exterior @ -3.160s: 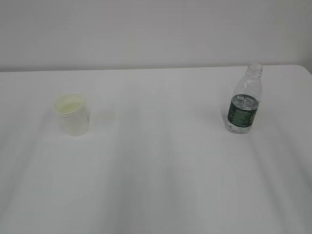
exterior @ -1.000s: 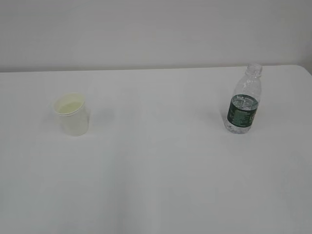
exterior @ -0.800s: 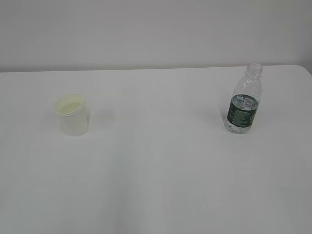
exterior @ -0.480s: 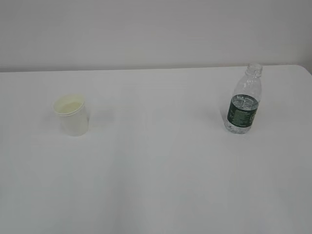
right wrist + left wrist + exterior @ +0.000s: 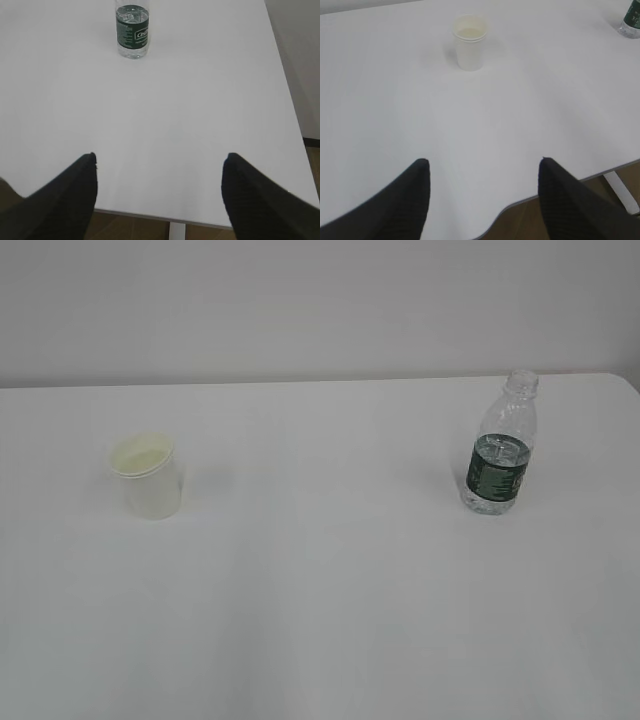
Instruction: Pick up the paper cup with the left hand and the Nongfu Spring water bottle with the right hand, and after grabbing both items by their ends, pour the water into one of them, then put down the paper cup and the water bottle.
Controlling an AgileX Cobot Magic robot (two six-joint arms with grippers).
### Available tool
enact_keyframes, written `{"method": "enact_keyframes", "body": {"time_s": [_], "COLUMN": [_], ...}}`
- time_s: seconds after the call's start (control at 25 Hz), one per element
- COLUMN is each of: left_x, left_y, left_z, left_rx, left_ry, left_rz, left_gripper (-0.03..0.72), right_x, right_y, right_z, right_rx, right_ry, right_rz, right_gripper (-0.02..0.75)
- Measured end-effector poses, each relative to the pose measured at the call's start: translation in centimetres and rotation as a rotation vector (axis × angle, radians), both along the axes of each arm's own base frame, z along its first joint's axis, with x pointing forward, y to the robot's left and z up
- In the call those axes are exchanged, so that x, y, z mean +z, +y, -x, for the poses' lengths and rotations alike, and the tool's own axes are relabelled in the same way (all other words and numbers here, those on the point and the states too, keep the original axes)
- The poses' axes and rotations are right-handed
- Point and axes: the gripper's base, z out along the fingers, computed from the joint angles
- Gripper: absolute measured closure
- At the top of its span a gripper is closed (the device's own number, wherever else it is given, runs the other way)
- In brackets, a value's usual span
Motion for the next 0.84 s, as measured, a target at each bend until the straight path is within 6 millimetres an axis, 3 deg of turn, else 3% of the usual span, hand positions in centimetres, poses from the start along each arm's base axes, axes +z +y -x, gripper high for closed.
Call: {"method": "enact_keyframes", "body": {"time_s": [0.84], "left_x": [0.03], "left_y": [0.00], "left_z": [-0.01], "left_rx": [0.000], "left_ry": [-0.003], "left_rz": [0.001], "left_gripper": [0.205], "right_x": [0.01], "right_y": [0.00], "right_z": [-0.01], "right_rx": [0.000], "right_ry": [-0.002], "right_rz": [0.000], "right_gripper": [0.148]}}
